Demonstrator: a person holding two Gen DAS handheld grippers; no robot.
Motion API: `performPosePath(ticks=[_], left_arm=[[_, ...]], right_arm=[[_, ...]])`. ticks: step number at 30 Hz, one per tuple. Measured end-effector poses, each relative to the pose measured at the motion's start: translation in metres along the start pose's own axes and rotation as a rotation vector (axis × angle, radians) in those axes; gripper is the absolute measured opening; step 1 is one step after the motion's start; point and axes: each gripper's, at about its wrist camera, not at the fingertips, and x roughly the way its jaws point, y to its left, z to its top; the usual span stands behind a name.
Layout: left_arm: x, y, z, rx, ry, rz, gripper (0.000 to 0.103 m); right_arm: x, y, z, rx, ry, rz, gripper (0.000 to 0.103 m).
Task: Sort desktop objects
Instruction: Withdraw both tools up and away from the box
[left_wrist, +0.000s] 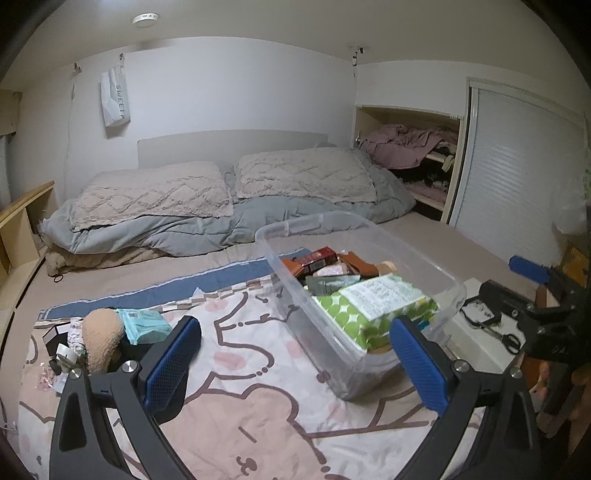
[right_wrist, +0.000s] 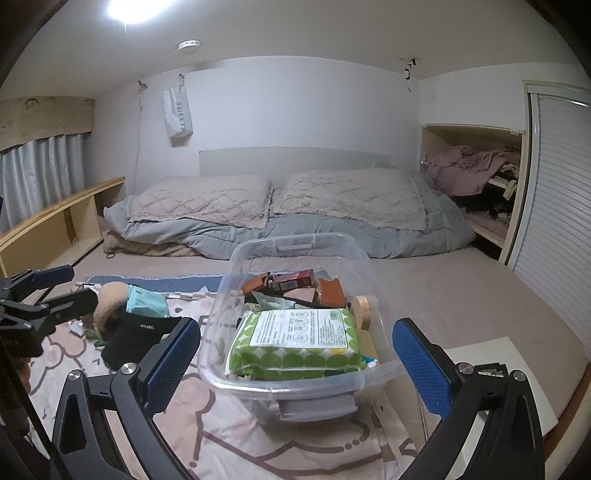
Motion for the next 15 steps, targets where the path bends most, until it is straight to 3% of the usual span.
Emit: performPosePath(ticks=[15], left_arm=[[0.003, -0.006, -0.014, 0.043, 0.009, 0.016, 0.103]], right_arm=[[0.002, 0.006, -0.021, -0.051, 0.025, -0.022, 0.103]])
